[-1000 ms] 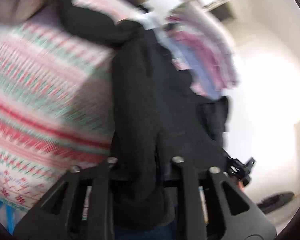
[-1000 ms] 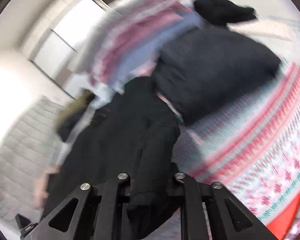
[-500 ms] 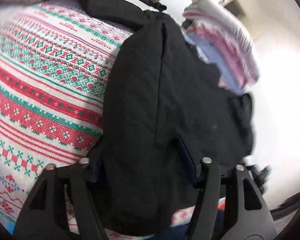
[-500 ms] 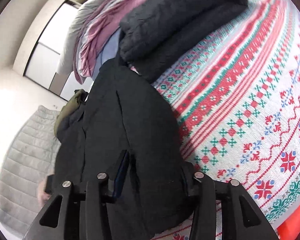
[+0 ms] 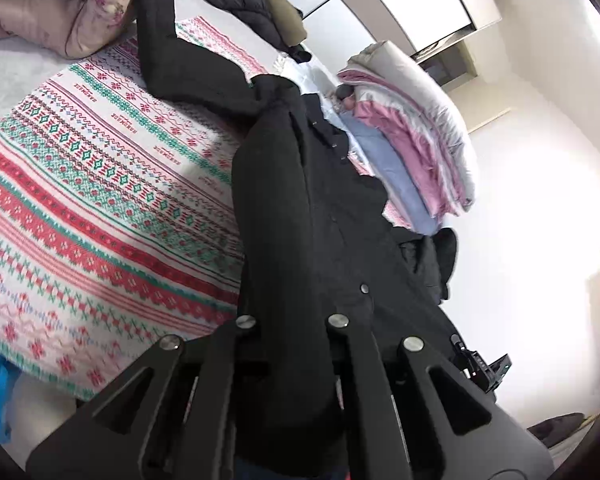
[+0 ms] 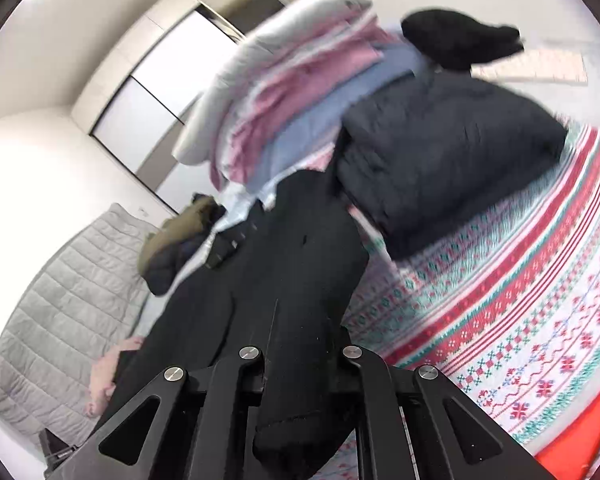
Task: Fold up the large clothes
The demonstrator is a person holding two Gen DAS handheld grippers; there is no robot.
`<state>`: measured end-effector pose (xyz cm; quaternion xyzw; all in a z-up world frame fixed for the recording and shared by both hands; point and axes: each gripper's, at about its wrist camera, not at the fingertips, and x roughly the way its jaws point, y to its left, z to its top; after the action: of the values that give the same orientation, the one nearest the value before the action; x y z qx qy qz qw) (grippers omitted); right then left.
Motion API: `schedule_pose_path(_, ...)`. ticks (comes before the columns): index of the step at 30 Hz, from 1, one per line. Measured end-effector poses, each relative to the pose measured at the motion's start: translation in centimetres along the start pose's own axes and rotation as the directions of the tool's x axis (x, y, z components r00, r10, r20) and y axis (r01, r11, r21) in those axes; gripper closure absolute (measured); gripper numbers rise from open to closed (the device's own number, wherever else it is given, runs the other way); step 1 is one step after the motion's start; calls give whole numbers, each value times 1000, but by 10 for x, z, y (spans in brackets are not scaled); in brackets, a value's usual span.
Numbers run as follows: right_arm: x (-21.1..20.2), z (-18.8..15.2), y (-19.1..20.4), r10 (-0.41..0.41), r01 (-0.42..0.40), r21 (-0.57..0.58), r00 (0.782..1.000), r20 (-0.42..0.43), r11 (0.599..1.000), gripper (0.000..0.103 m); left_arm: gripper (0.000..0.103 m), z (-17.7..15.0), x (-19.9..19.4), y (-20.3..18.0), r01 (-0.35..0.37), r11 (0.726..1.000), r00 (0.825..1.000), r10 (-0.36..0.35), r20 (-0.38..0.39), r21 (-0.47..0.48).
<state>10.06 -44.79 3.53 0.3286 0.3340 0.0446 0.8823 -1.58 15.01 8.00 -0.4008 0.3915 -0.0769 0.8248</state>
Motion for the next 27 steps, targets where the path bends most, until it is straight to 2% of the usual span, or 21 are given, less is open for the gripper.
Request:
schedule_pose_path(2, -11, -5, -4, 9, -9, 23, 1000, -3, 1000, 93, 94, -13, 1, 7, 15, 1000, 1000, -15, -12, -23)
schedule_pose_path(4, -11, -20, -22, -19, 22, 61, 999, -47, 998, 92, 89, -21, 22, 21, -39, 999, 998, 39, -43, -13)
schedule_pose_path(5, 1, -31, -32, -71, 77, 65, 993, -93, 995, 88, 83, -27, 38, 30, -108, 994, 991, 108, -77, 7)
schedule_pose_path(7, 30, -49, -45, -169, 181, 41, 964, -204, 983, 87, 82, -37, 61, 51, -216, 976, 968, 214, -131, 0)
schedule_pose_path(8, 42, -60, -54, -214, 230, 31, 940, -264, 973, 86, 81, -40, 69, 61, -239, 971, 960, 237, -146, 6)
schedule_pose_path(9, 51, -69, -63, -236, 255, 31, 928, -287, 966, 86, 78, -41, 70, 66, -241, 971, 960, 239, -144, 6)
schedule_pose_path(12, 42, -67, -73, -266, 280, 30, 937, -226, 960, 76, 68, -37, 53, 67, -253, 967, 964, 254, -84, 26)
schedule_pose_path(14, 35, -61, -77, -289, 302, 37, 936, -201, 952, 71, 64, -32, 33, 59, -293, 953, 956, 294, -6, 70)
schedule_pose_path(17, 23, -51, -83, -303, 313, 32, 938, -166, 949, 68, 48, -25, 13, 58, -308, 948, 950, 303, 70, 79)
schedule_pose_path(22, 12, -37, -80, -306, 312, 27, 943, -131, 950, 67, 48, -7, 8, 59, -296, 955, 953, 294, 67, 26)
schedule_pose_path(25, 6, -21, -61, -287, 288, -7, 952, -103, 958, 66, 45, 7, 11, 38, -270, 963, 961, 269, 62, 11)
schedule_pose_path(27, 8, -9, -39, -244, 240, -47, 964, -106, 970, 61, 44, 14, 16, 21, -250, 968, 967, 248, 56, 28)
